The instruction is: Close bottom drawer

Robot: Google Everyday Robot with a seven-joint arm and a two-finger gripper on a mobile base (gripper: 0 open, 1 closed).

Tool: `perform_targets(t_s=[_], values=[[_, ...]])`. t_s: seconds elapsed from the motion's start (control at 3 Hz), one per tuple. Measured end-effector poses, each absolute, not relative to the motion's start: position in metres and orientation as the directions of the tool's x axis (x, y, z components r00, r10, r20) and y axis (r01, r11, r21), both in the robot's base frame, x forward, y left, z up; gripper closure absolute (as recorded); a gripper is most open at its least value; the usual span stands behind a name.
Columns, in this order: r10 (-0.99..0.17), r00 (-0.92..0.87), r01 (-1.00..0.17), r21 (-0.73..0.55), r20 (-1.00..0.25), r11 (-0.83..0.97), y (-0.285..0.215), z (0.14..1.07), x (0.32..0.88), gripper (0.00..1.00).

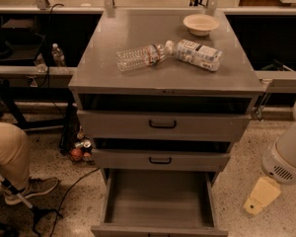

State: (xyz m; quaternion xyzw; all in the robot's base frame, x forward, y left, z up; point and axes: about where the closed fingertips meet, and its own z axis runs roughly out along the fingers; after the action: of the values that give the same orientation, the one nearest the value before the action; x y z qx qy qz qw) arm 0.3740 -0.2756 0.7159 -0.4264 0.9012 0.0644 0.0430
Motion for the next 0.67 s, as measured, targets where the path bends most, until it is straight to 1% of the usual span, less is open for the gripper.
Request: perform_targets(t_s=[0.33, 0.67], values=[[-0.68, -0.731, -0.673, 0.227, -0.059, 0.704, -0.272, 0.613, 0.331, 0.0], [-0.643, -0.766, -0.613, 0.336, -0.028, 0.715, -0.26, 0.547, 0.306, 0.0]])
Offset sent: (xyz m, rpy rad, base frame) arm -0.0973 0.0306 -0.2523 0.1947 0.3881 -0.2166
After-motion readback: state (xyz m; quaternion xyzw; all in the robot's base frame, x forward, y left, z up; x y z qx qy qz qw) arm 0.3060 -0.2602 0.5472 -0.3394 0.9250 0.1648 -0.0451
